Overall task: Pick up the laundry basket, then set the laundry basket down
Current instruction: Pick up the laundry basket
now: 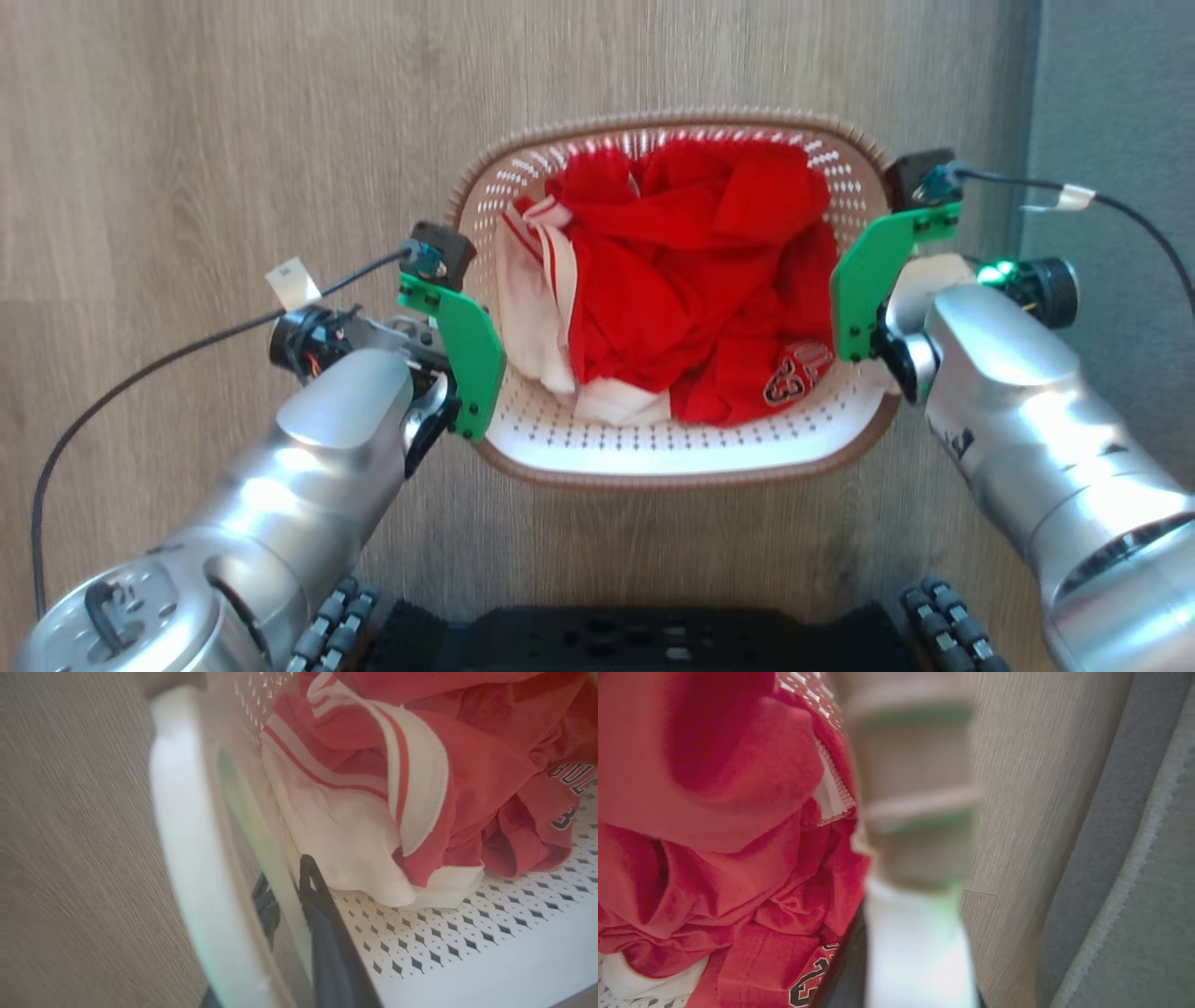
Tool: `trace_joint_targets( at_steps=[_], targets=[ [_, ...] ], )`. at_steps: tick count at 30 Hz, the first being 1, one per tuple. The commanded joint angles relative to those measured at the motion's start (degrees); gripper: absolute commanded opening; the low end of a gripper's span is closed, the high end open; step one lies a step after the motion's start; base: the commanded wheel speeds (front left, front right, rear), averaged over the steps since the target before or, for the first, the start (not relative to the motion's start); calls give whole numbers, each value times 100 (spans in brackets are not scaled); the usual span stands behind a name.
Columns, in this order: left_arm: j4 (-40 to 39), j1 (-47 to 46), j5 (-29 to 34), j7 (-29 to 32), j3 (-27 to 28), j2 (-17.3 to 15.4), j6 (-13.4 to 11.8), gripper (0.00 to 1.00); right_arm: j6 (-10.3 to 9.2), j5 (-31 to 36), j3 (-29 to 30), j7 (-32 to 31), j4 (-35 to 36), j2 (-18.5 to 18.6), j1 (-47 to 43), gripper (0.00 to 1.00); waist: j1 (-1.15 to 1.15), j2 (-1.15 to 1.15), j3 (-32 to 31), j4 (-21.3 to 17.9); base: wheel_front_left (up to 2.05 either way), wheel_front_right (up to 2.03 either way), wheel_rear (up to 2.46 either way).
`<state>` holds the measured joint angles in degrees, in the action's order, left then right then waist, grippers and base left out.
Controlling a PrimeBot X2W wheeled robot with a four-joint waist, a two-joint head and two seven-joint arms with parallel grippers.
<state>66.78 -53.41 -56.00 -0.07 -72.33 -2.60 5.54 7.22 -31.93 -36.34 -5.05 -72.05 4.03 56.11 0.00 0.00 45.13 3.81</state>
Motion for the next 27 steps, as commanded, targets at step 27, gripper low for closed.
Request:
trace_joint_targets(
  at_steps=[27],
  targets=[
    [-1097,1393,337,1385,-102,-361,194,0,26,-1145,-1883,-1805,1158,-58,-1721,0,0,0,-2631,-135,0,0,0]
  ],
)
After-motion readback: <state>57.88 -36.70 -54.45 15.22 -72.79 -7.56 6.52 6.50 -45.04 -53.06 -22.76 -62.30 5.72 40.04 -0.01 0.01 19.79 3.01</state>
